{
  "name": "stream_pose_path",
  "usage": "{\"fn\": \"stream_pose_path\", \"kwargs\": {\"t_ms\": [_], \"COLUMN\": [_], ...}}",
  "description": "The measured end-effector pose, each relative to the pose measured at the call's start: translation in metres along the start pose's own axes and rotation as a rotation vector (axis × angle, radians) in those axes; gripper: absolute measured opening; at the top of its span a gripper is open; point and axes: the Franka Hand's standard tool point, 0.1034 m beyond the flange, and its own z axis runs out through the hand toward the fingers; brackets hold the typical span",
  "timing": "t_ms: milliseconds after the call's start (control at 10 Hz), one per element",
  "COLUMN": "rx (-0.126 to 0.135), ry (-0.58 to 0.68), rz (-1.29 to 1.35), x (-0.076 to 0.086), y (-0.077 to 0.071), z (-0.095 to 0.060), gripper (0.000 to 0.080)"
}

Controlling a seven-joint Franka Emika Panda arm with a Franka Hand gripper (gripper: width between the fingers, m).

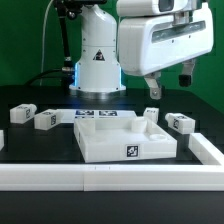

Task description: Assemble one leg

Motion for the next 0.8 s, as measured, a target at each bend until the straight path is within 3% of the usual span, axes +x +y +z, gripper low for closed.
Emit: {"fn": "stream_pose_path", "kwargs": {"t_ms": [500,600,700,800], "rx": [0.0,-0.009,-0.041,-0.055], "ry": [0.0,0.003,0.014,0.019], "rz": [0.001,-0.026,-0.102,-0.16], "x": [0.0,-0.001,-0.008,-0.015], "y": [0.0,0.0,-0.004,-0.007], "z": [0.0,0.001,0.005,0.01], "gripper": [0.065,0.065,0.065,0.065]}}
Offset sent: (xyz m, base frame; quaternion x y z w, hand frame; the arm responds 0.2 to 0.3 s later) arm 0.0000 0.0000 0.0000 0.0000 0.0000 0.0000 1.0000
